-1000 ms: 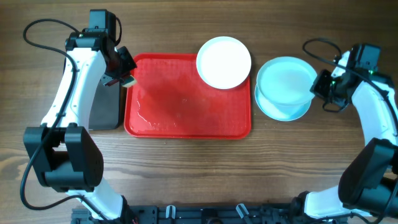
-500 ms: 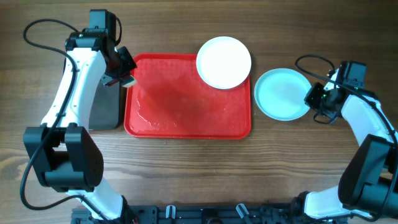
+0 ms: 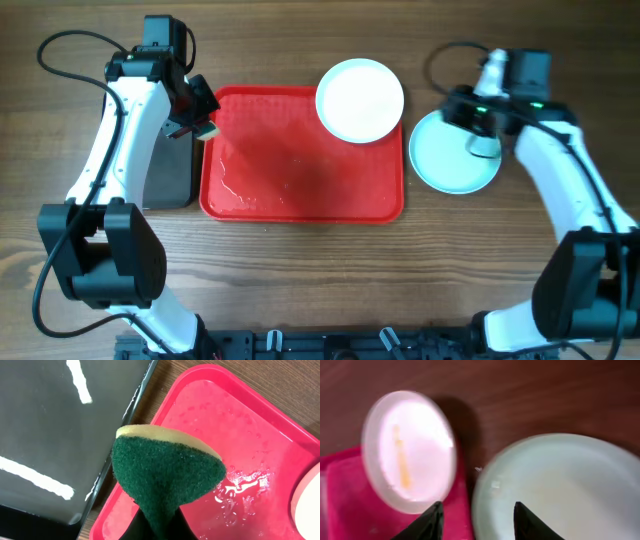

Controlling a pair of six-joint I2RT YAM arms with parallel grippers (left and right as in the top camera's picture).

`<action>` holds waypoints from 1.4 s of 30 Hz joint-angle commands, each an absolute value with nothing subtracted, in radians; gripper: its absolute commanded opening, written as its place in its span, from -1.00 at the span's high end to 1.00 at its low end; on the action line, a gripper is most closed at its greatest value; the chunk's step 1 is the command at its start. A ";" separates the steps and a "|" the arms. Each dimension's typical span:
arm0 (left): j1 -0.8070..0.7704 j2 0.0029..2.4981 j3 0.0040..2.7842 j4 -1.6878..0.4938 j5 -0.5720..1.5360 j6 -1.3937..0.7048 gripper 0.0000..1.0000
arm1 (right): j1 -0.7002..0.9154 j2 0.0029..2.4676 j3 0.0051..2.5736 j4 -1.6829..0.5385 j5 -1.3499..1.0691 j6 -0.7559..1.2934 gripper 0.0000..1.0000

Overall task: Clean dirty plates on tray and stack at the side
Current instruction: 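Grasp the white plate rim with the right gripper and drag it left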

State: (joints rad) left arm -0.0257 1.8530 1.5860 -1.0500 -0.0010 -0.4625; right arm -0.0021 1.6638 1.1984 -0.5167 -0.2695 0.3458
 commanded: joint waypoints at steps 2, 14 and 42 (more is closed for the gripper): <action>-0.024 1.850 1.581 -1.039 0.011 -0.480 0.92 | 0.145 1.671 1.214 -0.471 -0.099 0.537 0.23; -0.038 1.850 1.581 -1.036 0.010 -0.480 0.92 | 0.271 1.862 1.214 -0.408 -0.053 0.631 0.50; -0.077 1.850 1.581 -1.013 0.010 -0.480 0.92 | 0.334 1.953 1.225 -0.601 -0.304 0.417 0.91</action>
State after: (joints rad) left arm -0.0731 1.8530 1.5860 -1.0168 -0.0010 -0.4625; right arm 0.2874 1.9434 1.2171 -0.5591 -0.2192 0.4877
